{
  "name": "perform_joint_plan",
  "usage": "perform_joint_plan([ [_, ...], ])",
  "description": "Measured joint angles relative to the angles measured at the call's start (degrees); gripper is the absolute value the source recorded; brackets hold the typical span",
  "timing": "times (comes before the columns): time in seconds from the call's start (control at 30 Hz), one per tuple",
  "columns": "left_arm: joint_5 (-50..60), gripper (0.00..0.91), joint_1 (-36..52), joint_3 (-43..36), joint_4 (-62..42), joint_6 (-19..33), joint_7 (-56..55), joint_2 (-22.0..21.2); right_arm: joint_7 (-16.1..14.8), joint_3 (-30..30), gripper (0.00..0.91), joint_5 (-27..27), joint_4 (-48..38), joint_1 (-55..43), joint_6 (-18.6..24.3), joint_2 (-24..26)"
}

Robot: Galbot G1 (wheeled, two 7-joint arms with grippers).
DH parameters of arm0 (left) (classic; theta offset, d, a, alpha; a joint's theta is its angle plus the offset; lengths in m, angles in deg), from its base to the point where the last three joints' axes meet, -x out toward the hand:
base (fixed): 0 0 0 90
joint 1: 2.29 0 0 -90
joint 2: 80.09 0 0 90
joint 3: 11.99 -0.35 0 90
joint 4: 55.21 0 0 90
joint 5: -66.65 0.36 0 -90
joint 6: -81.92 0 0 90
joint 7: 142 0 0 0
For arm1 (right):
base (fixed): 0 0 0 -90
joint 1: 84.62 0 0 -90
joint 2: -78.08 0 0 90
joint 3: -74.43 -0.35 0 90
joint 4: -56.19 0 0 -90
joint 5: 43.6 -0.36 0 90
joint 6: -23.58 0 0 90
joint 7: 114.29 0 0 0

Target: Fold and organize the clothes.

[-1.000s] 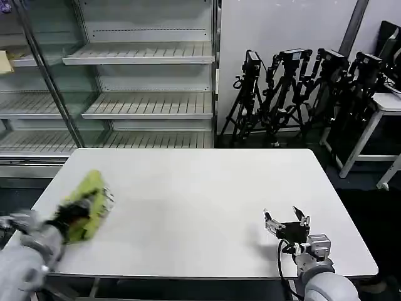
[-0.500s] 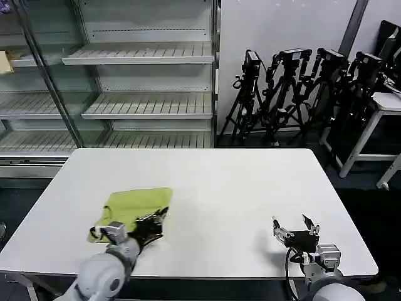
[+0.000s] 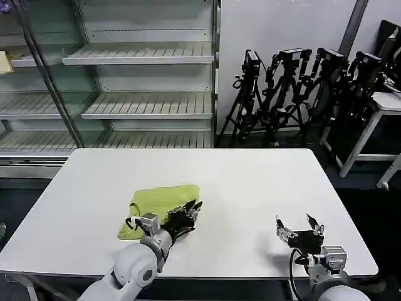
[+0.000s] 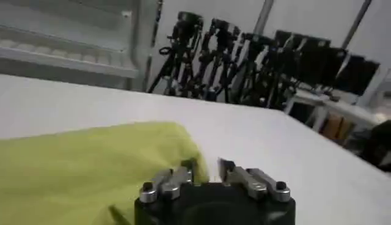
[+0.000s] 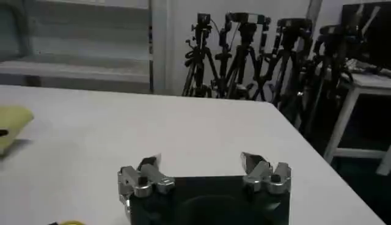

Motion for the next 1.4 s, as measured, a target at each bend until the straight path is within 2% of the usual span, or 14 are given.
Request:
perform_joint_plan([
  [0.33,-6.6,0.907,-2.9,3.3,5.5,2.5,1.2,0.7,-1.0,1.3,0.907,0.7,0.3,-1.9,1.6,1.0],
  [0.63,3.5,0.907,-13.1,15.8,12.4,7.6,1.6,3.8,-3.3,4.5,0.907,5.6,-0.7,-4.9,5.7,-0.7],
  [1.0,12.6,0.907,-26.5,31.6,17.2,11.6,1.5,3.1,-5.3,9.6,0.907,9.7,-2.6,-9.6,6.9,-2.6],
  [1.17,14.2,0.907,-30.1,36.0,18.8,12.1,1.4,2.6,-5.8,14.3,0.907,10.2,-4.7,-13.5,5.3,-4.2],
  [1.4,15.9,0.907,-33.2,39.2,20.2,12.6,1.4,2.2,-6.8,24.2,0.907,11.5,-9.4,-22.2,2.8,-7.6],
])
